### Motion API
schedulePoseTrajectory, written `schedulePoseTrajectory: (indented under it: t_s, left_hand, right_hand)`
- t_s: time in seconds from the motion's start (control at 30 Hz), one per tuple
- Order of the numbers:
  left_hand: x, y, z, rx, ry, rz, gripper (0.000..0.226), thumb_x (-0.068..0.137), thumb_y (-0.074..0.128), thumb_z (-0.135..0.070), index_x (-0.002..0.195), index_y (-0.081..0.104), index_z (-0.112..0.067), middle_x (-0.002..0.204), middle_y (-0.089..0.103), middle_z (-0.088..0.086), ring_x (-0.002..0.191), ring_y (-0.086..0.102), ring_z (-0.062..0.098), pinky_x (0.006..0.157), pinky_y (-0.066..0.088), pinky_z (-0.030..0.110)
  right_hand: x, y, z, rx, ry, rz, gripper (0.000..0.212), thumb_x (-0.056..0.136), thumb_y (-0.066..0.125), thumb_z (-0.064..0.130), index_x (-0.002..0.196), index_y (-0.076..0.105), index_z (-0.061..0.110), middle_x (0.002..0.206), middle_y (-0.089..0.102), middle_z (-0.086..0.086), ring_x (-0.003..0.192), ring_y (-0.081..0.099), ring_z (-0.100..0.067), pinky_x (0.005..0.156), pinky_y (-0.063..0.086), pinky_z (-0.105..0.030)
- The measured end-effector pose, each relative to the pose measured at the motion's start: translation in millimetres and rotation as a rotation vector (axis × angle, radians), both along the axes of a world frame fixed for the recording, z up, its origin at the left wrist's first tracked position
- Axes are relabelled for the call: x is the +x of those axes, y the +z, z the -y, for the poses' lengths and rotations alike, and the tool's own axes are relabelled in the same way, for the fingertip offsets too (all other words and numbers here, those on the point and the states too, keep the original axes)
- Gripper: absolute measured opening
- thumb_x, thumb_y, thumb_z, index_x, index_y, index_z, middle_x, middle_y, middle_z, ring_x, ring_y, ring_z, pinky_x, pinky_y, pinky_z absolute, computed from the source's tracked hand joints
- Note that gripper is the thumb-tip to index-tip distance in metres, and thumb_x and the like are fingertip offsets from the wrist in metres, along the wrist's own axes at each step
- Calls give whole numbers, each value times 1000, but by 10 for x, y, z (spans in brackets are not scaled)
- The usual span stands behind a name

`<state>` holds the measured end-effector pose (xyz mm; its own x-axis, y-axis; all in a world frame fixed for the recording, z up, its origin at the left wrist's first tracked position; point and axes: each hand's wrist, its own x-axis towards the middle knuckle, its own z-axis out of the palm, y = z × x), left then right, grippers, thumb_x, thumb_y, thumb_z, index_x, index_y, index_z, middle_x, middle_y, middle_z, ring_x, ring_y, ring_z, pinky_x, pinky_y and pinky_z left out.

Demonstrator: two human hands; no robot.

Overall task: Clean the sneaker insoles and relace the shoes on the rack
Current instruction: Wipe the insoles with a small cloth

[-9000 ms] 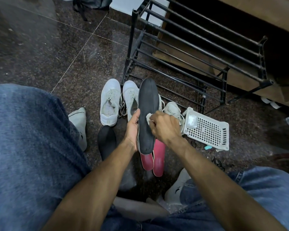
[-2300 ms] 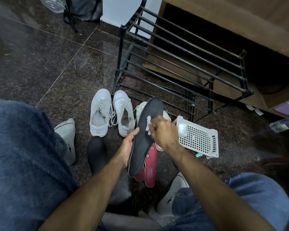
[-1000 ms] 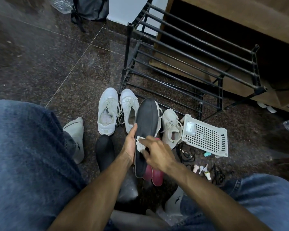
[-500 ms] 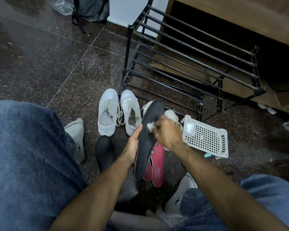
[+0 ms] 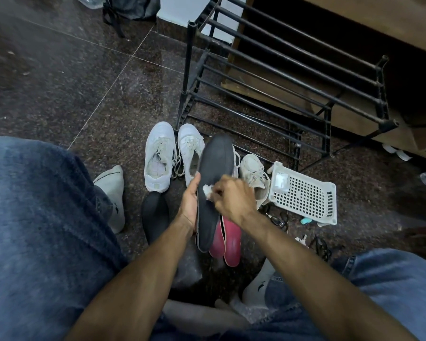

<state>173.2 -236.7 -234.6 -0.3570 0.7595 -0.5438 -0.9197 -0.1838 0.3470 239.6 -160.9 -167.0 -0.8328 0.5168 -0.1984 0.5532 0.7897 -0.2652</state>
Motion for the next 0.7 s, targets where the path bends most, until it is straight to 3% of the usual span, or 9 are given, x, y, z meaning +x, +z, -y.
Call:
schedulePoseTrajectory:
  t_s: [0.1,0.2,0.37,0.53,0.6,0.7]
  left_hand:
    - [-112,-53,54,-48,47,1,60,91,48,-55,92,77,-2,95,71,21,78,68,31,77,55,37]
    - [-114,-91,80,-129,15,-15,69,86,50,-62,99,74,1,91,68,27,72,64,33,72,52,37]
    - [-91,34,54,-76,69,3,65,91,46,-58,107,71,-1,102,69,21,85,66,32,79,53,38]
    - [-110,22,101,-89,102,-17,66,91,43,-58,85,78,-3,87,71,23,72,68,32,73,55,37]
    - [-156,17,103,-102,103,11,68,88,45,-62,88,78,-2,85,70,24,68,65,32,66,54,36]
    - [-170,54,74,-81,82,36,71,85,48,-65,101,74,-1,90,68,24,72,64,33,69,52,38]
  right_hand:
    - [263,-86,268,-135,105,19,13,89,63,27,89,74,19,101,65,1,91,63,-24,80,51,-38]
    - [436,-69,297,-214,180,71,18,90,65,34,96,74,20,103,65,5,94,62,-21,77,47,-31]
    - [238,-32,118,-108,56,2,20,89,64,36,99,74,23,107,65,8,98,63,-22,85,49,-36]
    - [199,-28,252,-145,64,72,15,85,67,38,88,73,25,99,69,7,92,65,-21,79,50,-34]
    - [294,-10,294,-198,95,136,16,84,68,40,88,73,25,98,70,6,93,64,-20,79,49,-31]
    - [335,32,299,-164,115,168,15,85,66,39,88,71,24,101,69,4,96,63,-23,83,49,-36]
